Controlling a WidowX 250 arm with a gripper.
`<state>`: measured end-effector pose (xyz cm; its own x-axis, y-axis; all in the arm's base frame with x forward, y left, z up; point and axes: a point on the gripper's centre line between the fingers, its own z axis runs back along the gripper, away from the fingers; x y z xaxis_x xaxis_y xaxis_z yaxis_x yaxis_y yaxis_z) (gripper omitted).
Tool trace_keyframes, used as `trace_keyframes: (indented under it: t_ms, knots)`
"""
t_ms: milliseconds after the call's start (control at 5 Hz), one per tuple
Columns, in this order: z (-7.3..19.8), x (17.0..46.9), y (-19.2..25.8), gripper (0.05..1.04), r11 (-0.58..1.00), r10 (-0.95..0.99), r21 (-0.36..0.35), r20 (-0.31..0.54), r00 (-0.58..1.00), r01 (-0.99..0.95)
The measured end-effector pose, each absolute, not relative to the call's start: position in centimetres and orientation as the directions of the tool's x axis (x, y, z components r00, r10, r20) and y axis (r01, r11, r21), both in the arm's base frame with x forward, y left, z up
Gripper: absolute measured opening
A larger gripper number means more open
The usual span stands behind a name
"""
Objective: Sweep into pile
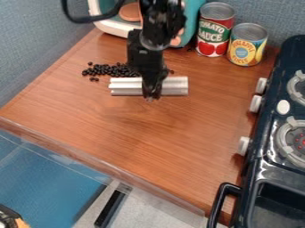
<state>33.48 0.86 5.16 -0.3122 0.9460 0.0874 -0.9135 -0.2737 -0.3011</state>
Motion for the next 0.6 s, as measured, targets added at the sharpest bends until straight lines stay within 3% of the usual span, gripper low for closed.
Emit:
trace_keyframes:
  t_ms: [200,400,600]
  knots:
    - [4.1,32.2,-0.7,0.386,-0.009,0.988,-0.252,0.148,-0.047,-0.968]
    - [4.1,32.4,-1.8,0.386,0.246,0.963,-0.188,0.159,0.218,-0.951]
    - [4.3,33.3,-2.8,0.386,0.441,0.895,-0.173,0.159,0.417,-0.881]
